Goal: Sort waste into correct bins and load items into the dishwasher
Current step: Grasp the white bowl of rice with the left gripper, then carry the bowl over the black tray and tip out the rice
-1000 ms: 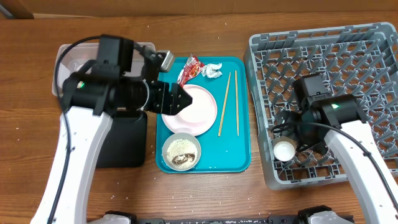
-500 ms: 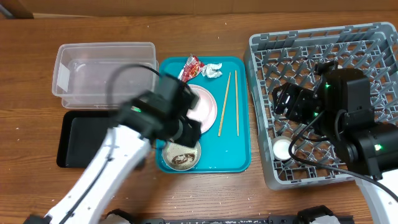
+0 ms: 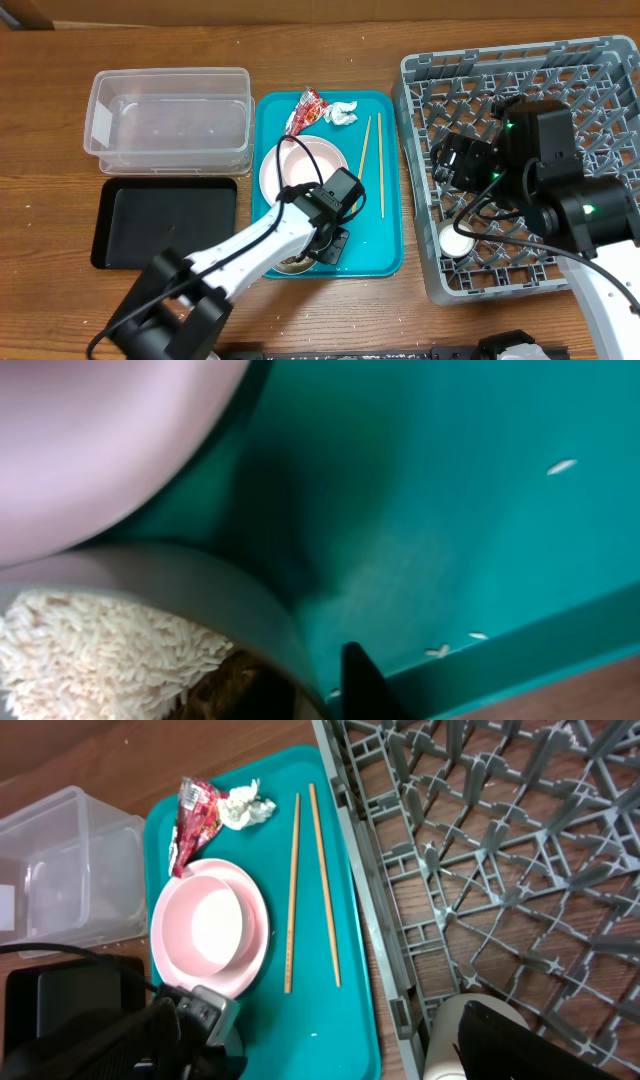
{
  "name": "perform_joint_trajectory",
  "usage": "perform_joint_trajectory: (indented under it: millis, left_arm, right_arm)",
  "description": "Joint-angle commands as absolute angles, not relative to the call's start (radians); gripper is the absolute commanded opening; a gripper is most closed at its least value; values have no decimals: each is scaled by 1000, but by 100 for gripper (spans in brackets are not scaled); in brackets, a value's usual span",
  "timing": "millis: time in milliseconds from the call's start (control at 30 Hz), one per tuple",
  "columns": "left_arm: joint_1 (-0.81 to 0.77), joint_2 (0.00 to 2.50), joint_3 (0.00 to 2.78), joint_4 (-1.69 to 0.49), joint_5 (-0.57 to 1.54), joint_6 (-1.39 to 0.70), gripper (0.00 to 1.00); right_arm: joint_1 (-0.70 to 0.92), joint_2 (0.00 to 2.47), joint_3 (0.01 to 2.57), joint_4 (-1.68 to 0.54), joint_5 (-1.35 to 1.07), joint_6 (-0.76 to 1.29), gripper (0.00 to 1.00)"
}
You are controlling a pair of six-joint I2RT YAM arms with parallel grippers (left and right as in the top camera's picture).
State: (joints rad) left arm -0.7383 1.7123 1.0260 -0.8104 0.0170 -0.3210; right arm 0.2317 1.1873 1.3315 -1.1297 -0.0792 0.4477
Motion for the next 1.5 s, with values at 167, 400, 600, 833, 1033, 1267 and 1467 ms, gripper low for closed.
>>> perform_joint_trajectory:
  millis: [167, 400, 600, 833, 1033, 1267, 1467]
  left_arm:
    - [-739, 1709, 1075, -846, -15, -324, 4]
    - [-664, 1545, 1169, -1019, 162, -339, 4]
    - [-238, 1357, 1168, -1059, 534, -208, 4]
    - [346, 1401, 1116, -1087, 1010, 102, 4]
    - [541, 1559, 1020, -1078, 1263, 293, 4]
    - [641, 1756, 994, -1078, 1546, 405, 4]
    - [702, 1789, 995, -1111, 1583, 401, 4]
  right_arm:
    - [236, 1192, 1347, -1129, -84, 441, 91]
    - [236, 1192, 1347, -1150, -84, 441, 91]
    - [236, 1192, 1347, -1153, -84, 441, 91]
    - [236, 1192, 1347, -1149, -84, 442, 91]
    - [236, 1192, 1347, -1138, -84, 445, 91]
    - [236, 1192, 1347, -1139, -84, 444, 91]
    - [236, 1192, 1347, -1142, -84, 444, 91]
